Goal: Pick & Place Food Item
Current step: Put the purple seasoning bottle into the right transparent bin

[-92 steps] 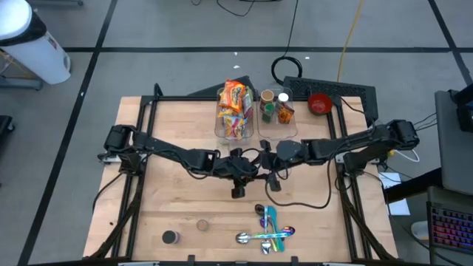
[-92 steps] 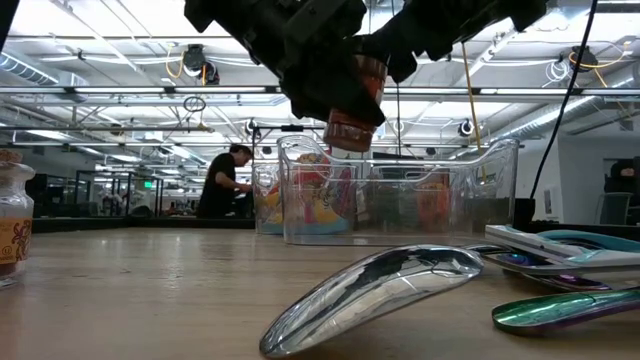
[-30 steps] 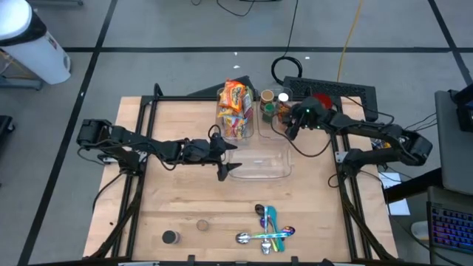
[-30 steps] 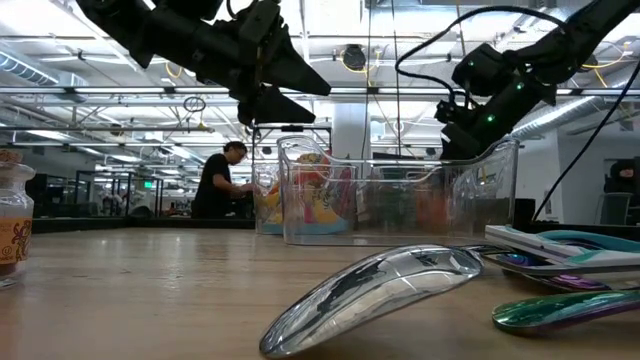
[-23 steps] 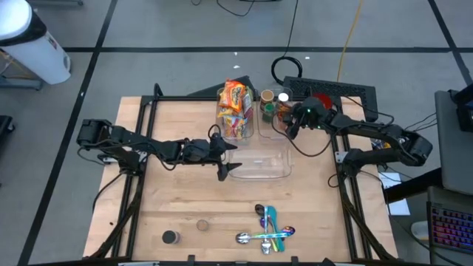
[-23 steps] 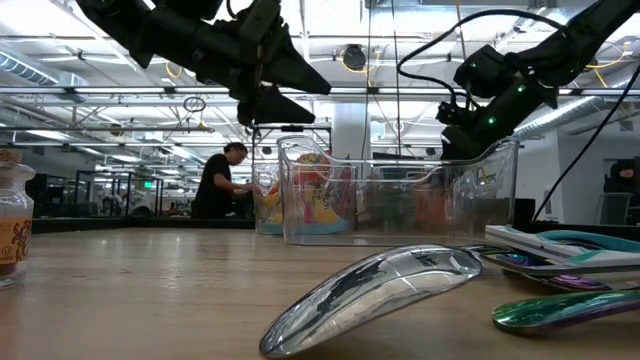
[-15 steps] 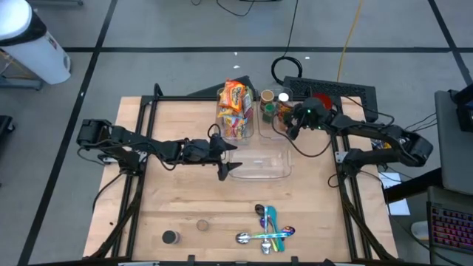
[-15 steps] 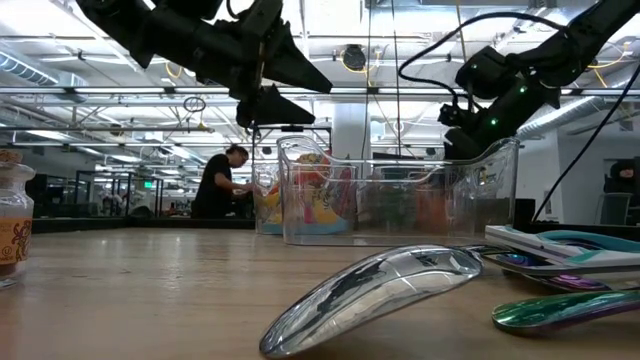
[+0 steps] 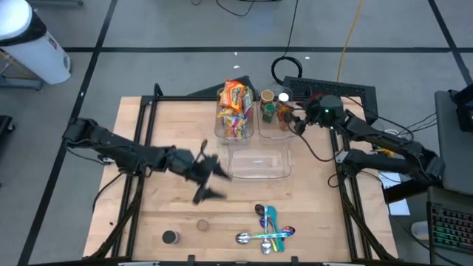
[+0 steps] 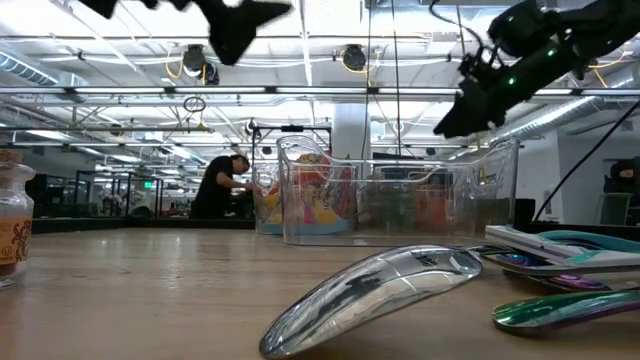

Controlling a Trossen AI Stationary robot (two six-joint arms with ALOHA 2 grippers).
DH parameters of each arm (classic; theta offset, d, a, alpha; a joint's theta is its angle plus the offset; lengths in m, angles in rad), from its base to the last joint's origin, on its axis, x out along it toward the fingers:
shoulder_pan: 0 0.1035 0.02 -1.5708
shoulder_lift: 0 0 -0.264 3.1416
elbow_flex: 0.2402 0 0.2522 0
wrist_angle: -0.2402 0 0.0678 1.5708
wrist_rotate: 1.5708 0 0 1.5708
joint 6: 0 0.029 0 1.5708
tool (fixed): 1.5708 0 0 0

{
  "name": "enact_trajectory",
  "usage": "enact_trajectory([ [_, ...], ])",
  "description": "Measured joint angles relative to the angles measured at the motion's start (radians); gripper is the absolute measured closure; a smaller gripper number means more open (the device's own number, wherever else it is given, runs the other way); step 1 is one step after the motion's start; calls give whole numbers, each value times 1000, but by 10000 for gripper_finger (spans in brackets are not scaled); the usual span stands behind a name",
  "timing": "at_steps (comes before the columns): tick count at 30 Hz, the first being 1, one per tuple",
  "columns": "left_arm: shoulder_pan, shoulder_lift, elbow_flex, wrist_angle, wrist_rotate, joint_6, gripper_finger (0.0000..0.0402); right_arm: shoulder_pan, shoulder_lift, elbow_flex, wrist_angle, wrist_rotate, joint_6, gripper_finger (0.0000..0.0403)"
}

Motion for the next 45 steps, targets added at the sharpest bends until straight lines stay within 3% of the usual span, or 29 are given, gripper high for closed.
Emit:
enact_trajectory([
  [3, -73, 17, 9, 9, -8, -119, 41, 1, -59, 0, 0, 0, 0, 109],
  [6, -115, 19, 69, -136, -39, -222, 41, 3, -101, 0, 0, 0, 6, 109],
  [13, -287, 43, 385, -910, -177, -499, 41, 35, -128, 1, 3, 0, 8, 108],
  [16, -365, 60, 469, -1096, -203, -703, 41, 59, -125, 1, 4, 1, 14, 108],
  [21, -482, 91, 481, -1166, -172, -1033, 41, 99, -124, 1, 5, 1, 30, 108],
  [27, -580, 167, 481, -1255, -110, -1264, 41, 138, -124, 1, 28, 1, 25, 116],
  [34, -618, 244, 481, -1269, -7, -1370, 41, 165, -124, 1, 49, 1, 23, 121],
  [42, -619, 326, 481, -1269, 26, -1347, 42, 195, -124, 1, 61, 2, 26, 122],
  [45, -619, 344, 481, -1274, 29, -1321, 59, 197, -124, 1, 65, 2, 26, 122],
])
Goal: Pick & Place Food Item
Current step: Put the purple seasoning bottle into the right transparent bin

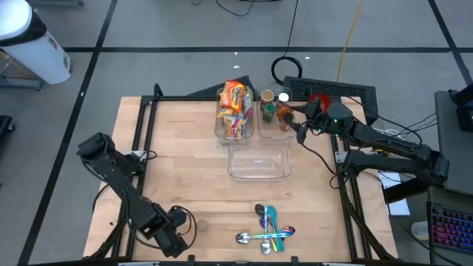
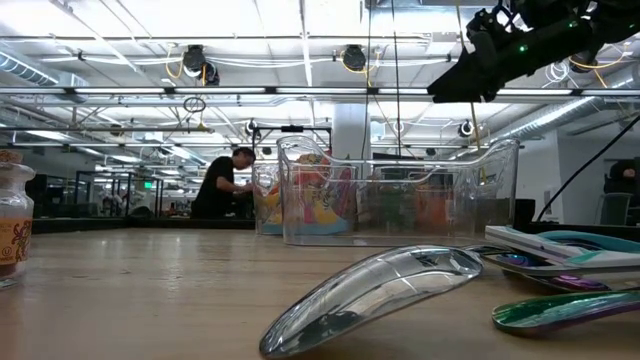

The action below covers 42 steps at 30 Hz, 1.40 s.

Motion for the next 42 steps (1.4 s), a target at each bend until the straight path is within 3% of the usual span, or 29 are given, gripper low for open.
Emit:
enact_trajectory([
  [8, 22, 0, 0, -11, -10, 7, 190, 0, 0, 0, -1, 0, 0, 122],
  [12, 48, -15, 0, -46, -2, 18, 191, 0, 0, 0, -1, -1, 1, 122],
  [17, 116, -78, 60, -146, -75, 133, 191, 0, 0, 0, -1, -33, 4, 122],
  [23, 271, -122, 246, -299, -265, 376, 191, 28, 0, 0, 5, -199, 62, 122],
  [27, 410, -122, 324, -230, -406, 627, 191, 115, 0, 0, 47, -276, 128, 122],
  [34, 633, -72, 324, -29, -315, 1054, 191, 404, 100, 0, 216, -250, 228, 122],
  [38, 705, -21, 323, 22, -267, 1181, 191, 537, 266, 0, 372, -152, 178, 122],
  [42, 737, 10, 323, 58, -228, 1259, 191, 571, 443, 17, 519, -123, 131, 122],
])
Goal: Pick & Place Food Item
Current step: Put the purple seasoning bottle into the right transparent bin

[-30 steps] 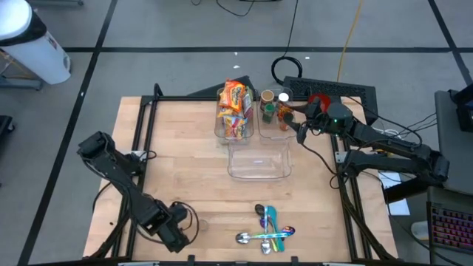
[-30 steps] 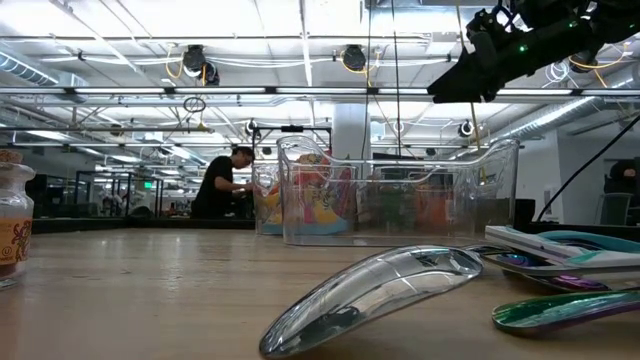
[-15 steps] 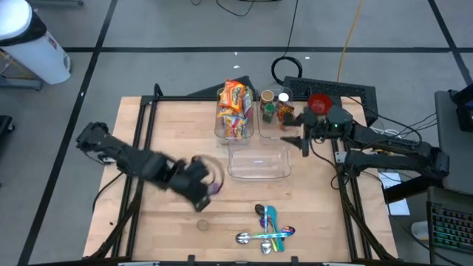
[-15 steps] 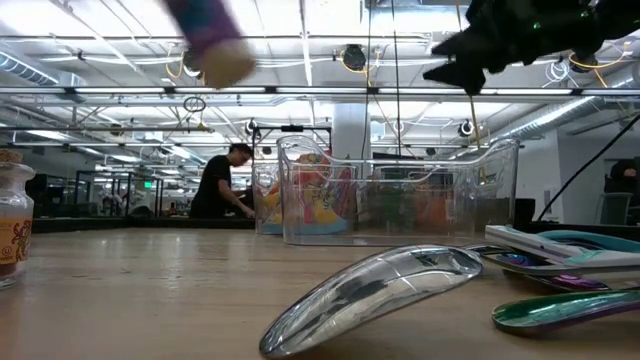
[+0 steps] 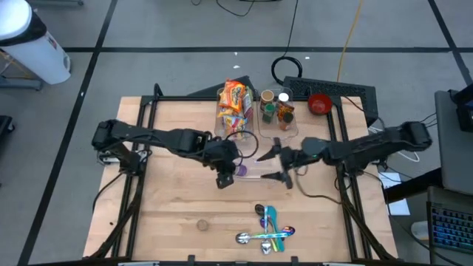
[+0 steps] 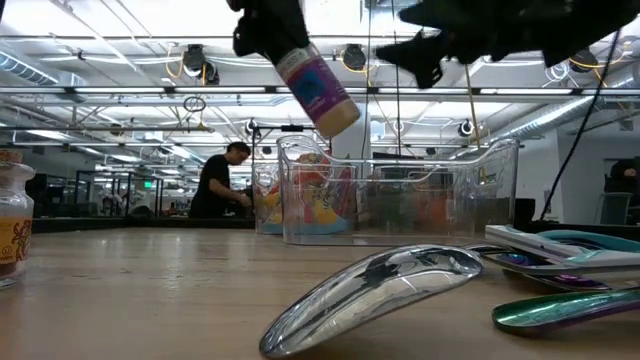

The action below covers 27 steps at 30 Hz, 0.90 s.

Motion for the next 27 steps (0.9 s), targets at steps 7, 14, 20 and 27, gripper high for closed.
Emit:
enact_trajectory([
  [7, -12, 6, 0, 67, 29, 65, 191, -17, 218, 100, 27, 3, 4, 122],
  [14, -20, 6, 0, 87, 16, 107, 191, 7, 331, 185, 32, -11, 1, 122],
  [20, -20, 6, 0, 98, -8, 161, 191, 25, 331, 188, -22, 36, 4, 135],
  [27, -15, -4, 9, 136, -7, 164, 148, 24, 322, 189, -80, 48, 20, 232],
])
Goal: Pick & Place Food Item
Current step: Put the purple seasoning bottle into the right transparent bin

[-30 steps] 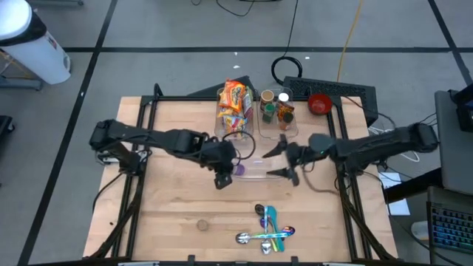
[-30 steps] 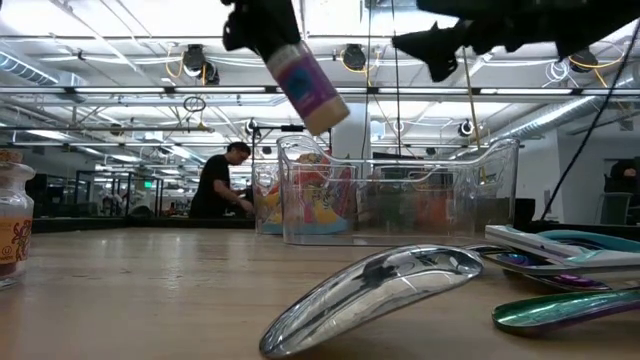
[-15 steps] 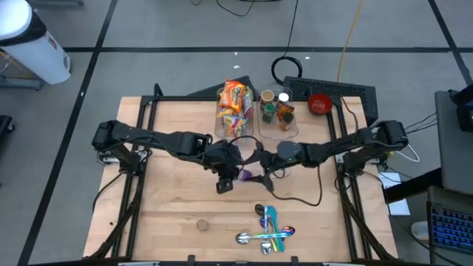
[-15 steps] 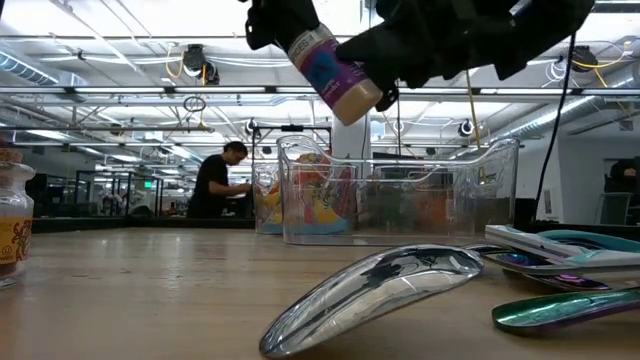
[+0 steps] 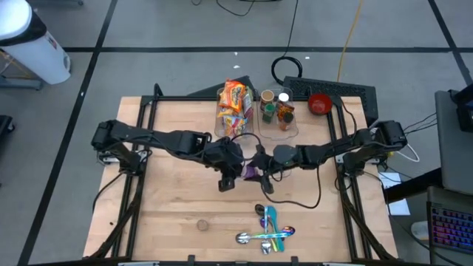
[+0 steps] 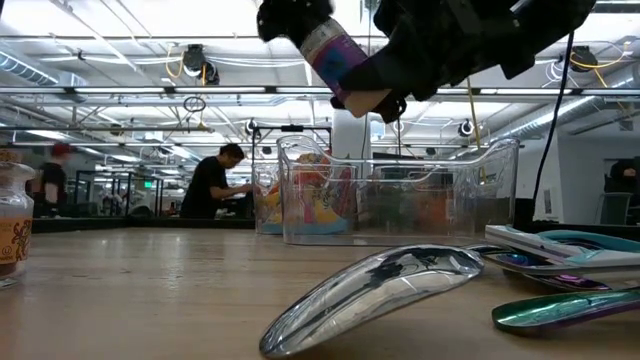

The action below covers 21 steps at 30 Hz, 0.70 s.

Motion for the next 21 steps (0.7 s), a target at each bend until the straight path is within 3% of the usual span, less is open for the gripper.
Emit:
enact_trajectory([
  [6, 0, -57, 51, 5, 25, -17, 83, -9, -78, -1, -62, 4, -20, 232],
  [9, -58, -112, 9, 63, -77, 81, 65, -19, -159, -13, -134, 5, -22, 232],
  [12, -136, -206, -128, 213, -213, 193, 56, -22, -261, -60, -174, 48, -23, 232],
  [16, -169, -338, -414, 561, -342, 205, 56, -22, -407, -163, -136, 134, -17, 232],
  [21, -118, -380, -758, 1296, -342, 197, 61, -22, -488, -304, 159, 157, 1, 232],
])
